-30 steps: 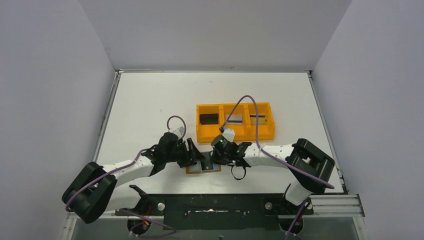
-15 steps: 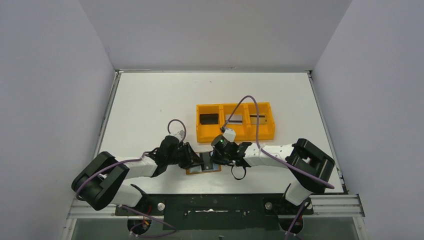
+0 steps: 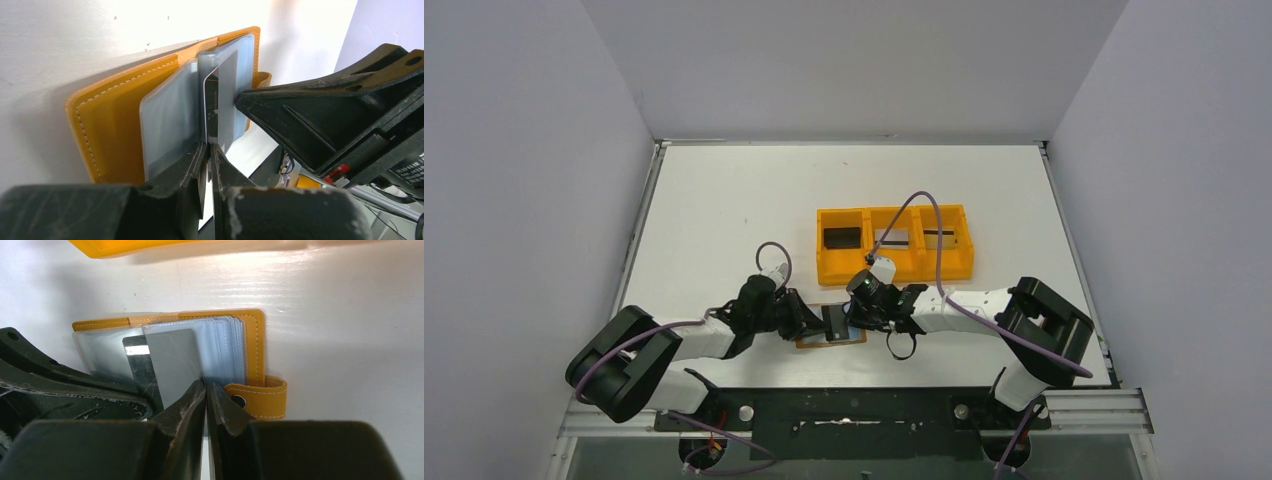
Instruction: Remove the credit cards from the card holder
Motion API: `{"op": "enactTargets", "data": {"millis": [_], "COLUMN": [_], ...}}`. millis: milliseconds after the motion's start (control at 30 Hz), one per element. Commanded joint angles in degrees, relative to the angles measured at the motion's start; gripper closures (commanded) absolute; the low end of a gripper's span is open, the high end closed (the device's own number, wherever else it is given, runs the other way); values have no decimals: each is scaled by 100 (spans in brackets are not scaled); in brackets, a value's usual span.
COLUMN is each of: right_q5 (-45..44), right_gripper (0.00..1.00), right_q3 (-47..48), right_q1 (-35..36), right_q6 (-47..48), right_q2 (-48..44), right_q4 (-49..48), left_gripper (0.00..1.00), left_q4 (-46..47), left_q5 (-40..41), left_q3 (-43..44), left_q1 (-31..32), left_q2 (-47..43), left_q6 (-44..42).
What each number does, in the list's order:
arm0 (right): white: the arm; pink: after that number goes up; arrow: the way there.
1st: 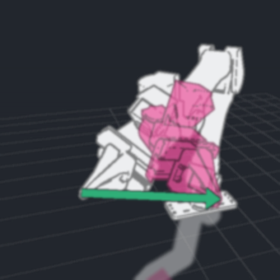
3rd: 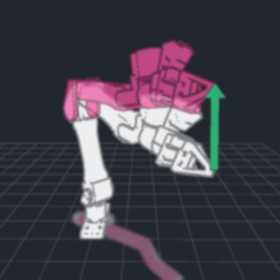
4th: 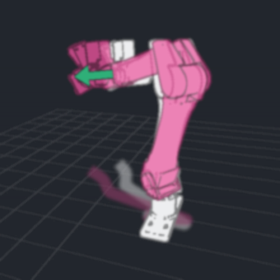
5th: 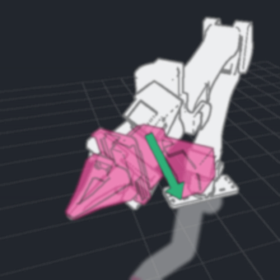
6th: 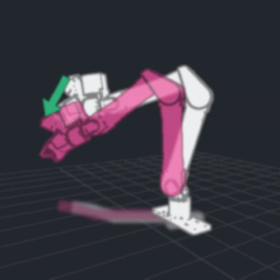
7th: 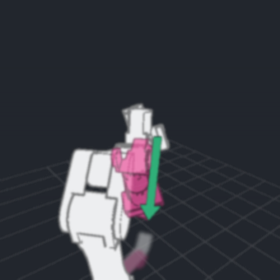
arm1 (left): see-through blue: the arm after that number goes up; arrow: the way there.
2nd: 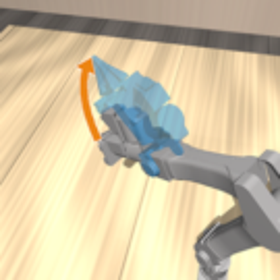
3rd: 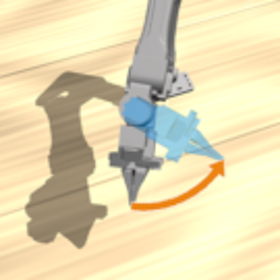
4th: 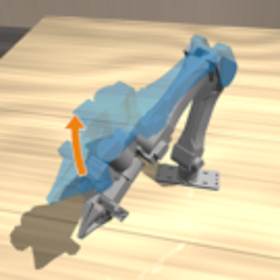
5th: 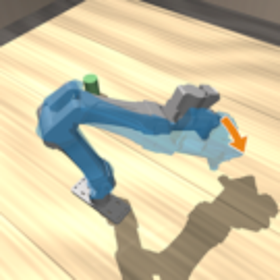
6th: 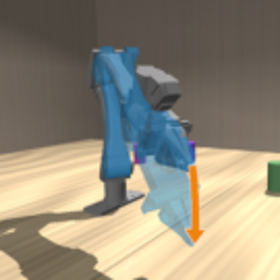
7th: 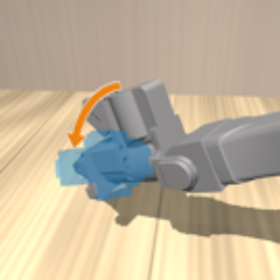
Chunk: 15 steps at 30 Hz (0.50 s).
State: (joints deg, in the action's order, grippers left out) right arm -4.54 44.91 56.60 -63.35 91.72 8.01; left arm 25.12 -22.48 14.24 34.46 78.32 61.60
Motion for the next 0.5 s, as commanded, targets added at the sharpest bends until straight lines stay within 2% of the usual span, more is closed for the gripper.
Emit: {"op": "enactTargets", "data": {"millis": [0,100,200,367,467], "right_q5": [-250,-228,-223,-252,-282], "right_gripper": [91,91,90,90,90], "right_q3": [-106,-79,-78,-78,-78], "right_q1": [-48,-46,-45,-48,-48], "right_q6": [42,56,52,38,17], "right_q2": [115,150,164,154,153], "right_q4": [496,507,495,525,556], "left_gripper": [87,78,77,100,100], "left_q4": [751,1193,1377,1051,390], "left_q5": [-403,-590,-672,-470,-134], "left_q3": [-31,-82,-88,-200,-183], "left_q1": [-63,-66,-63,-74,-93], "left_q2": [7,195,356,165,-240], "left_q6": [81,276,364,345,133]}}
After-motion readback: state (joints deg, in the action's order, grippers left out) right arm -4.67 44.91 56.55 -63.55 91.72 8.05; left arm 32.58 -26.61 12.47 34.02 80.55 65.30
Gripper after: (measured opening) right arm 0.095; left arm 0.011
